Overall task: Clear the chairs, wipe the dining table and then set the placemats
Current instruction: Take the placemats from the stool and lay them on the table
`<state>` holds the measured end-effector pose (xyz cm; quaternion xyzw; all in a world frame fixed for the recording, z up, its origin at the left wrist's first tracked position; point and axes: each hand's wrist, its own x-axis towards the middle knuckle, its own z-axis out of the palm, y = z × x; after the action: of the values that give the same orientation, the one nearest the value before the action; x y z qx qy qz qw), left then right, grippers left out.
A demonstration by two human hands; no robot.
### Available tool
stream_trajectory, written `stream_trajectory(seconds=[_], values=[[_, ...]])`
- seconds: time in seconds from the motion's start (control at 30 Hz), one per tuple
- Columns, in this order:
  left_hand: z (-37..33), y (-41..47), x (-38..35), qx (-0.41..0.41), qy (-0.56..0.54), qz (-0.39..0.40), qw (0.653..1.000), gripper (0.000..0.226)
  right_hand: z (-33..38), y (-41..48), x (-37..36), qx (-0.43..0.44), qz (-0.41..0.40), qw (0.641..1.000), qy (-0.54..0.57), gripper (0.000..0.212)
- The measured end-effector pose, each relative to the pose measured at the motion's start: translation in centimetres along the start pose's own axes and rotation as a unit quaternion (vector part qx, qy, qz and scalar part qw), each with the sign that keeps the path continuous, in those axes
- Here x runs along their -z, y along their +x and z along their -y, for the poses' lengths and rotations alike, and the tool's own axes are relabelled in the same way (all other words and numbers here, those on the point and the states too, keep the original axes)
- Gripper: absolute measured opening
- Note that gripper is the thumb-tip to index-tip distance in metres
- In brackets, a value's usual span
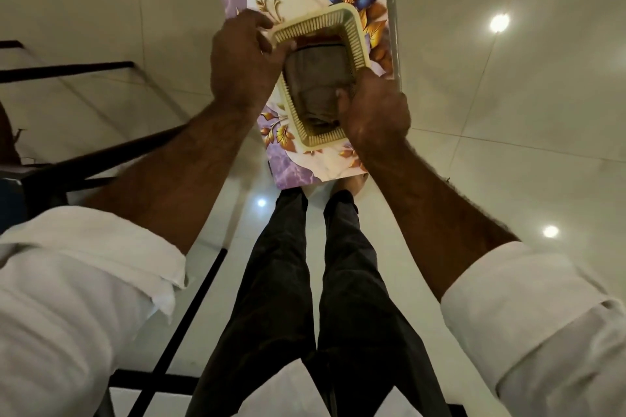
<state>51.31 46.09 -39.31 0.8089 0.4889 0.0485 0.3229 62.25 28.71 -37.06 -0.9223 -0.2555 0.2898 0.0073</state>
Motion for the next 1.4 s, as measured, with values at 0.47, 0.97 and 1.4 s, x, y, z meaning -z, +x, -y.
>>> stream_trajectory(seconds=[0.47,0.97,1.4], values=[[1.2,-4.5,-3.2,0.18,0.058,0.163,0.968,0.032,-10.5,0.5,-1.8,-0.198,-0.033,0.955,0.219,0.07],[7.6,-4.4,-1.3,0.275,-0.058,0.139,0.95,0.044,-13.9,-1.3,-4.0,-0.28,0.162,0.818,0.475,0.015],[5.4,-4.3,-0.7,0.274,-0.012,0.147,0.95,0.022,-23.6,1.2,9.2,-0.153,-0.211,0.835,0.484,0.029]])
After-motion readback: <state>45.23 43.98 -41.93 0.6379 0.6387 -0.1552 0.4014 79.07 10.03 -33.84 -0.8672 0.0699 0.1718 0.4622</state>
